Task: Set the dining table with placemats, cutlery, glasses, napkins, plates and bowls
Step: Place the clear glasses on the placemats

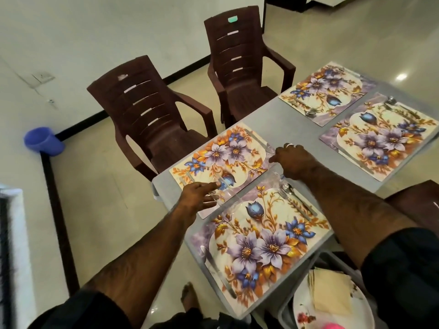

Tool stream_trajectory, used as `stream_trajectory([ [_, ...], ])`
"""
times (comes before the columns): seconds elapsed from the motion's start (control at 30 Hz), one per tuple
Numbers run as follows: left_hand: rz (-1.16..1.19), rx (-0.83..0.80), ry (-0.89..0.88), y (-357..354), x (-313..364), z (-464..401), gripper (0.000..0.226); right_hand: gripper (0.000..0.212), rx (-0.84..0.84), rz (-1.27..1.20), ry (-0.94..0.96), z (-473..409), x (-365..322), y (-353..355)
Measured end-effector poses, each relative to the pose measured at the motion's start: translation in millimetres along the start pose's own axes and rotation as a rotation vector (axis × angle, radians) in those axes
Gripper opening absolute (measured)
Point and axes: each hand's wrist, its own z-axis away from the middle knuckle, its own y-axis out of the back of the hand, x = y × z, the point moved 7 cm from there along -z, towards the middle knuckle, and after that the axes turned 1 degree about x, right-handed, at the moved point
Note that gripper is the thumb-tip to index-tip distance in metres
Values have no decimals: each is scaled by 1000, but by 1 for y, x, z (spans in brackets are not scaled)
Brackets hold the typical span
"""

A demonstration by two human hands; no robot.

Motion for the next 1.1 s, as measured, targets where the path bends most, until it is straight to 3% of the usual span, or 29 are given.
stream_trajectory([
  [0.6, -64, 15, 0, 8, -7, 10, 53, 80, 24, 105, 55, 7, 3, -7],
  [0.73, -70, 30, 1, 21, -6, 15, 51, 99, -1, 84, 42, 9, 2, -13],
  [0.83, -101, 29, -22, 29, -3, 16, 59, 108, 98, -76, -14, 14, -16, 3],
  [0.93, -102, 10, -37, 40, 0, 20, 64, 83, 220, -527, 12, 25, -63, 18],
  [1.0, -94, -35, -30, 46, 2, 24, 61, 67, 110, -934, 76, 31, -105, 13],
  [1.1, -89, -69, -49, 68, 8, 25, 46, 80, -121, -1148, 175, 36, -175, 5],
])
